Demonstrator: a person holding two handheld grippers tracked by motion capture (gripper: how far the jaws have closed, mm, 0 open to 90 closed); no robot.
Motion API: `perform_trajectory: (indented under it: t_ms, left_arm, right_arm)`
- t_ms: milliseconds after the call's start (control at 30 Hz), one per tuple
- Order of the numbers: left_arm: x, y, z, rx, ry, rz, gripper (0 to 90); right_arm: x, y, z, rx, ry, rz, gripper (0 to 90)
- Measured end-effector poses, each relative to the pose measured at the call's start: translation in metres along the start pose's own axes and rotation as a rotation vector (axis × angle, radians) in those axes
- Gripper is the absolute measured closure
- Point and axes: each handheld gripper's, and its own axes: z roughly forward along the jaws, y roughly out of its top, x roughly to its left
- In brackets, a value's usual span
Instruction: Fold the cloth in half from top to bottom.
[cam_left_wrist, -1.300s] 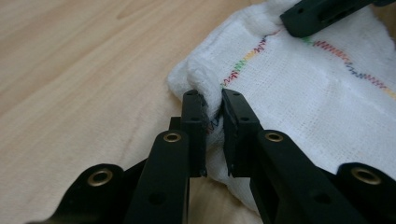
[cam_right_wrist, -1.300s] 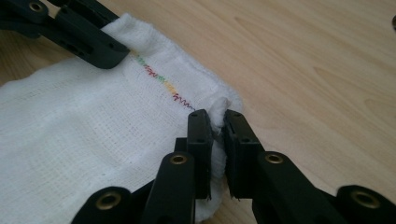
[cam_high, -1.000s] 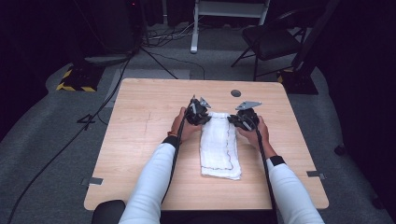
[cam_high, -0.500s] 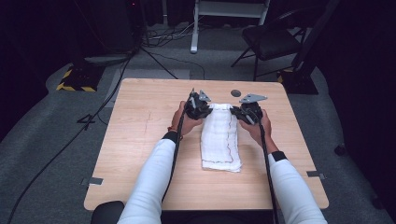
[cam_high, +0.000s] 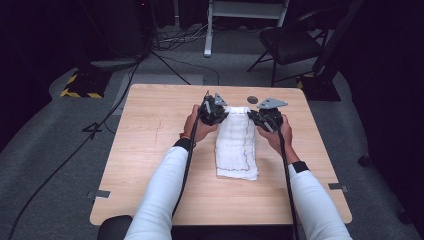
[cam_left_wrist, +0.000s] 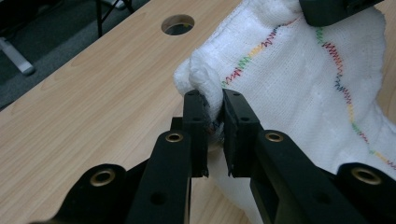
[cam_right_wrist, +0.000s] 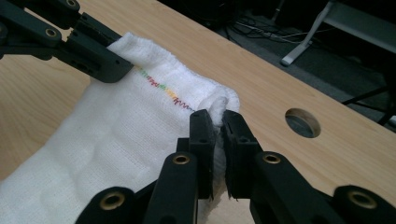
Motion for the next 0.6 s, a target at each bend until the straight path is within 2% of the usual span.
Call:
perform_trajectory:
  t_ms: [133, 233, 333, 467, 500, 600]
  left_arm:
    - [0.002, 0.002, -0.001, -0.015, -0.003, 0.000, 80.9]
    - [0.004, 0.000, -0.007, -0.039, -0.019, -0.007, 80.1]
    - [0.003, -0.002, -0.012, -0.059, -0.034, 0.010, 80.1]
    - [-0.003, -0.009, -0.022, -0.084, -0.055, 0.020, 79.1]
    - [-0.005, -0.012, -0.024, -0.087, -0.057, 0.035, 78.8]
    - [-0.010, -0.018, -0.028, -0.095, -0.063, 0.047, 78.9]
  right_arm:
    - [-0.003, 0.003, 0.001, -0.010, -0.015, 0.012, 83.7]
    - [-0.003, 0.003, -0.001, -0.018, 0.000, 0.023, 83.7]
    - [0.000, 0.003, -0.005, -0.021, 0.003, 0.007, 83.7]
    - [0.002, 0.000, -0.014, -0.038, 0.045, 0.005, 83.7]
    - [0.002, -0.001, -0.016, -0.041, 0.058, 0.006, 83.7]
    - [0.006, -0.005, -0.022, -0.040, 0.092, -0.015, 83.7]
